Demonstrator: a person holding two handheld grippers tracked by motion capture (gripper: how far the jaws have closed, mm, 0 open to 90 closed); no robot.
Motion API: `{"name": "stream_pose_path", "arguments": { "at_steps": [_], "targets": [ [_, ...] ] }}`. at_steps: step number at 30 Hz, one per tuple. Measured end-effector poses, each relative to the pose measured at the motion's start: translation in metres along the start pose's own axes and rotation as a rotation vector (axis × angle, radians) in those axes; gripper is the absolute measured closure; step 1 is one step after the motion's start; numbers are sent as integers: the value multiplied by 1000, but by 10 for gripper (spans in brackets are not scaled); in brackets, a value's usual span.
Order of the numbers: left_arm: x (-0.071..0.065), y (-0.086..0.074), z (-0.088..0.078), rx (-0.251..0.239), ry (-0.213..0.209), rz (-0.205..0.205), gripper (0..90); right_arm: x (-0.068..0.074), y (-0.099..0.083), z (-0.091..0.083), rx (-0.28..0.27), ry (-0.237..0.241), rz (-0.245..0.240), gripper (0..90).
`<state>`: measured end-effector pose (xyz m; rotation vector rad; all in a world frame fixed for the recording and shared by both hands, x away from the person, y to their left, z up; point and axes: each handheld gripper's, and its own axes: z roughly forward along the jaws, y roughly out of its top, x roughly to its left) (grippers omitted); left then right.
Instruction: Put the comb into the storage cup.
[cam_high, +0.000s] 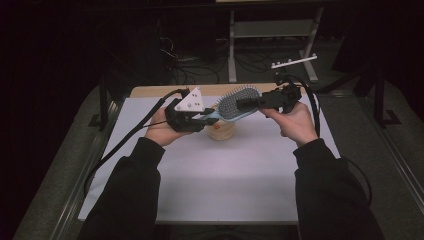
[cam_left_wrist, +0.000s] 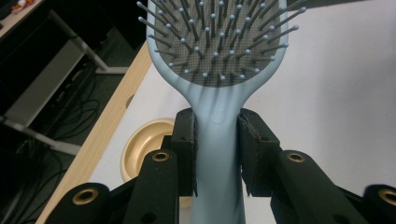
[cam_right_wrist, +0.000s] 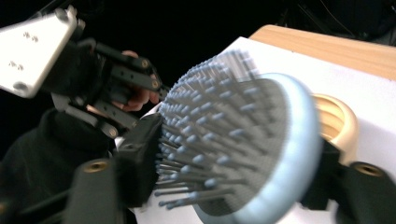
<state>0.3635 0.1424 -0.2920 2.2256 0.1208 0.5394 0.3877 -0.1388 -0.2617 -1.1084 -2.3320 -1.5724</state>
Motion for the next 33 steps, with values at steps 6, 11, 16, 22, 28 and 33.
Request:
{"name": "stream_pose_path", "arguments": {
  "at_steps": [6,11,16,22,28,33],
  "targets": [
    [-2,0,5,-11,2,-1,698,4,4,-6,-1,-23,-6,504],
    [-1,0,4,-27,-10,-19,697,9,6,-8,-8,-35,-19,523],
    [2,-1,4,-29,-10,-34,690,16,11,-7,1,-54,-37,534],
    [6,-1,3,-35,-16,-72,621,19,15,-10,8,-96,-68,541],
    [7,-2,4,-23,-32,-101,473,22,18,-13,-2,-99,-81,542],
    [10,-3,2,-42,-57,-136,350,25,21,-16,2,-128,-101,542]
  ]
}}
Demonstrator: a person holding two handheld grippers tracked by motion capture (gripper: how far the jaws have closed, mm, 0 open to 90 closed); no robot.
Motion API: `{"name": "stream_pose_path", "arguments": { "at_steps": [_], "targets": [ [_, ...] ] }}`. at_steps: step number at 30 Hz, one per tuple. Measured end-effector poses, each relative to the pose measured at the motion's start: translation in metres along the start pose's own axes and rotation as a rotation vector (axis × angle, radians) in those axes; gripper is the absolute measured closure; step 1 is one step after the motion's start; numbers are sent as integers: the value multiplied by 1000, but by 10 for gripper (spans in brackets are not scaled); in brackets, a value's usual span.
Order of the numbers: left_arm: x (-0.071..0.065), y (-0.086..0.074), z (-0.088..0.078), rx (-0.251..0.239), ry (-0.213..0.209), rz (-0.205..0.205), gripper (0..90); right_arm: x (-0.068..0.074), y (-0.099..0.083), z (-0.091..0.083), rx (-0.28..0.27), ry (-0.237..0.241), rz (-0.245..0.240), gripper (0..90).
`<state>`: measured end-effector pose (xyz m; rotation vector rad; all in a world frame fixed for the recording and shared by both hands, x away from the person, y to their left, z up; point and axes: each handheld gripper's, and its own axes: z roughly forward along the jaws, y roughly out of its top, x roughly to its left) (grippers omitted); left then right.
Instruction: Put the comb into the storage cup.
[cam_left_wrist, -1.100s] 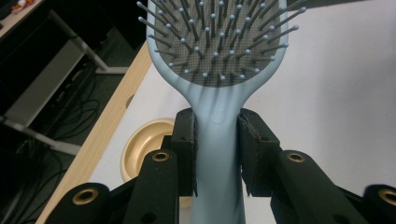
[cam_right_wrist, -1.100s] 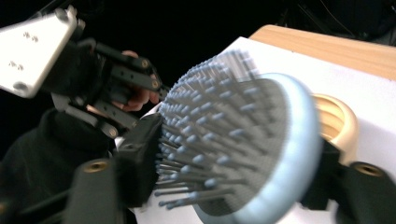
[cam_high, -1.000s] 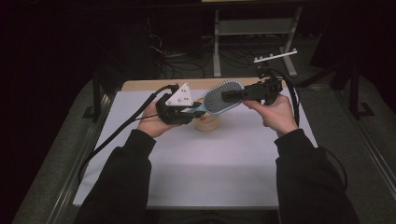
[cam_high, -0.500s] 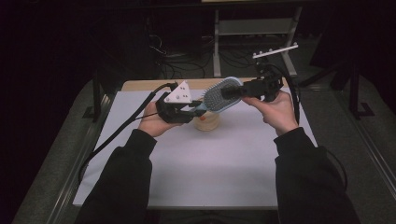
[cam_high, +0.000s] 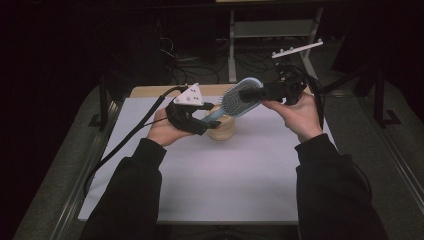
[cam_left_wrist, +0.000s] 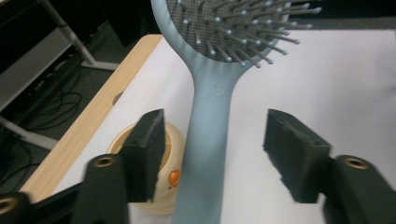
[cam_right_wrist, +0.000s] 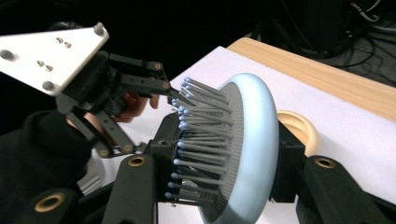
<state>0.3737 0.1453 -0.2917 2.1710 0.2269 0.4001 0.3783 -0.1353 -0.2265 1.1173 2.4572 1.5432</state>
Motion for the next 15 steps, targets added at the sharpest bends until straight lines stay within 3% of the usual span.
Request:
{"name": "stream_pose_path", "arguments": {
  "at_steps": [3,10,15],
  "targets": [
    [3,1,-3,-16,-46,-18,239,1,3,-3,-6,-13,-10,542],
    [5,0,-6,-40,-58,-59,0,3,9,-11,-21,-38,-25,545],
    [13,-9,-16,-54,-39,-97,0,4,19,-20,-34,-69,-33,545]
  ]
}}
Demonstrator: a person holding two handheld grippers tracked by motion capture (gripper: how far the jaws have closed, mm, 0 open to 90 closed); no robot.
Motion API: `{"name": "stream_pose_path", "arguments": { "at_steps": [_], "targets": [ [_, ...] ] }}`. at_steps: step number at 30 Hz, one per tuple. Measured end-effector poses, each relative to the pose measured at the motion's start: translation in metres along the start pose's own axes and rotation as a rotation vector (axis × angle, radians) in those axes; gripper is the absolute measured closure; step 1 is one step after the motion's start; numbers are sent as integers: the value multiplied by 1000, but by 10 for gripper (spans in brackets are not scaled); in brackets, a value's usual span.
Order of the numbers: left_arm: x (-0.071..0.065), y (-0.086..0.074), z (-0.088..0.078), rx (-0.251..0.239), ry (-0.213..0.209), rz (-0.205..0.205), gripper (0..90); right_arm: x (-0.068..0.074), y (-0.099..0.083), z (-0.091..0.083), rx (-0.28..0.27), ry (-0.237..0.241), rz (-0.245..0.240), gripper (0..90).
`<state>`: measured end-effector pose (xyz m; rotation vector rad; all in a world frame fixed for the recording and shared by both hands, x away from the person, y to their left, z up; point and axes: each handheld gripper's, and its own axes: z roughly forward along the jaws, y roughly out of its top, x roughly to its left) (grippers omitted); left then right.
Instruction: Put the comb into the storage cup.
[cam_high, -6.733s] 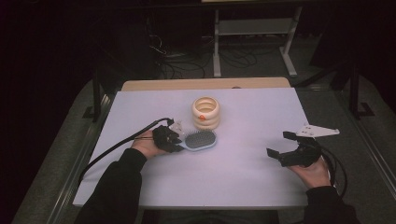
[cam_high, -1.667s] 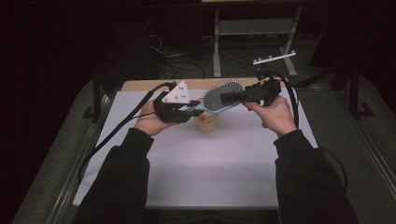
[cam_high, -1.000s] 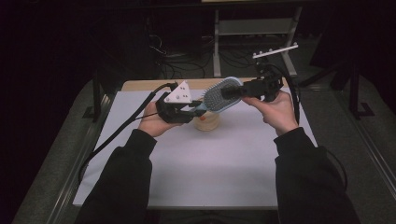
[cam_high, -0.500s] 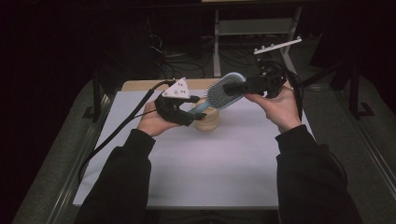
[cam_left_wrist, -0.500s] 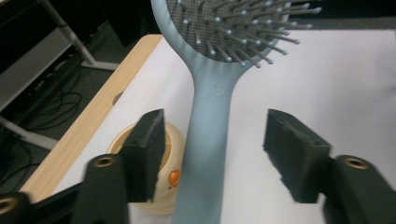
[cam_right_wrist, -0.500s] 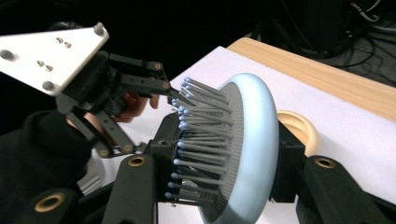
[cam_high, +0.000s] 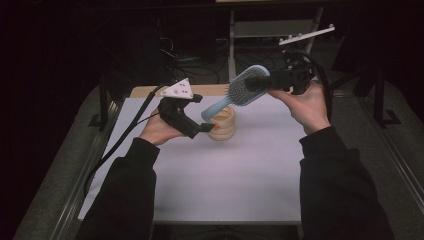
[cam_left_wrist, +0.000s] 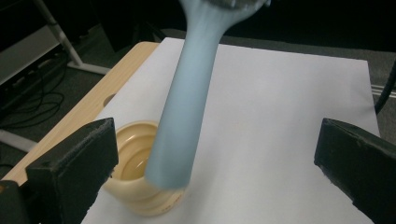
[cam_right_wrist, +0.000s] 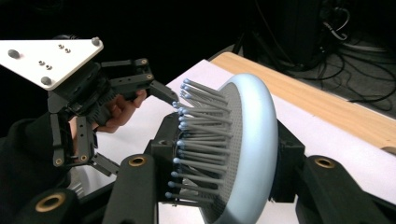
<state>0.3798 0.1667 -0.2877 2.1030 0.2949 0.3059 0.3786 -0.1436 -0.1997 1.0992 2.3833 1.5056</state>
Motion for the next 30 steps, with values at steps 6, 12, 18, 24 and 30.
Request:
{"name": "stream_pose_path", "arguments": {
  "at_steps": [6,12,18,24,30],
  "targets": [
    [3,-9,-12,-8,28,-13,0,0,11,-7,-7,-26,-18,544],
    [7,-17,-24,-19,44,-28,0,1,22,-13,-6,-58,-34,544],
    [10,-27,-33,-36,55,-46,0,-1,28,-18,-11,-84,-32,544],
    [12,-36,-40,-51,59,-57,0,-5,33,-20,0,-135,-34,544],
    [13,-45,-50,-74,73,-76,0,-8,37,-23,-4,-158,-32,544]
  ]
}}
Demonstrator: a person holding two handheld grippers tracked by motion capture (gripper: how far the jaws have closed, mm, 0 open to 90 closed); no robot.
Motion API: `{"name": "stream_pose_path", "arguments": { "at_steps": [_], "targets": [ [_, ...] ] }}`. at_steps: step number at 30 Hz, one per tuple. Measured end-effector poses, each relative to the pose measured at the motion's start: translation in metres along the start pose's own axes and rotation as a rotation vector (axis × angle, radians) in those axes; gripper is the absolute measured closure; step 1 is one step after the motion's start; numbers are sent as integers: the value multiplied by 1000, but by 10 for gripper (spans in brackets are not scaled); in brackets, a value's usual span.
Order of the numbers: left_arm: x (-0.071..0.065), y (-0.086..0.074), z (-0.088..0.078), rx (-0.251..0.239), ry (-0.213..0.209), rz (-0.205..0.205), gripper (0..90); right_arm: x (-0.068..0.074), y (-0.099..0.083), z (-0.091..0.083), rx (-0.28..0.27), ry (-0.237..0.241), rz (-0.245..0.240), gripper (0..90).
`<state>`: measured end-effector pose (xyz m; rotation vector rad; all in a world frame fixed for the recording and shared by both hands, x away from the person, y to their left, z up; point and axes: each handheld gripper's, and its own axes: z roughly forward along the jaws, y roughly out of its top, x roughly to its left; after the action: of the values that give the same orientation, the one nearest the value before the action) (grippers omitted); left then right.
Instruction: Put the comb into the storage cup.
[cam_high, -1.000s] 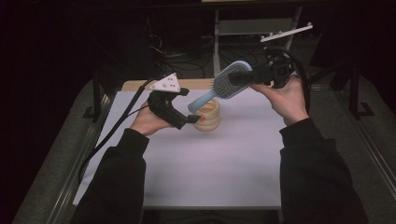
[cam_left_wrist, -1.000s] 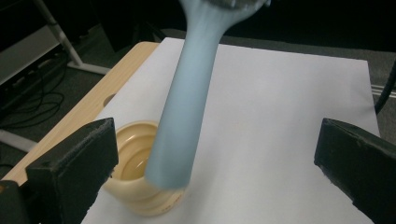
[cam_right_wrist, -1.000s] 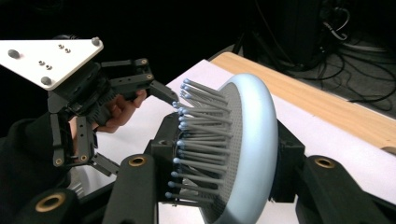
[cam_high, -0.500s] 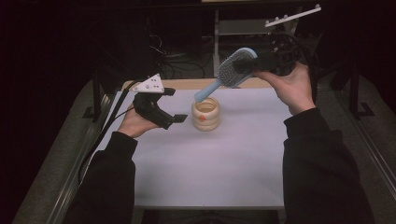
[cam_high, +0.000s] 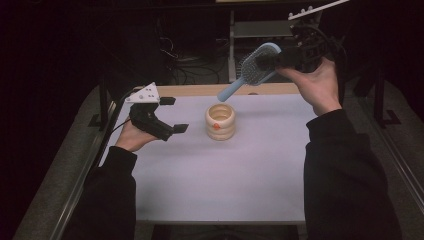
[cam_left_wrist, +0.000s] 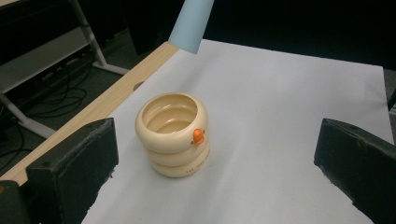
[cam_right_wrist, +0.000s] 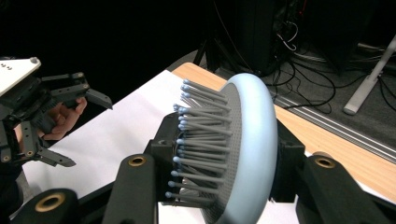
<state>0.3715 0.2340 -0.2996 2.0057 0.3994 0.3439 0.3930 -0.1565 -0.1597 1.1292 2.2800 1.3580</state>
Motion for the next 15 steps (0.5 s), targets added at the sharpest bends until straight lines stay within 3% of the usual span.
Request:
{"name": "stream_pose_path", "arguments": {
  "at_steps": [15],
  "targets": [
    [9,-31,-15,-25,11,-63,0,-7,5,14,24,-32,3,543]
  ]
}}
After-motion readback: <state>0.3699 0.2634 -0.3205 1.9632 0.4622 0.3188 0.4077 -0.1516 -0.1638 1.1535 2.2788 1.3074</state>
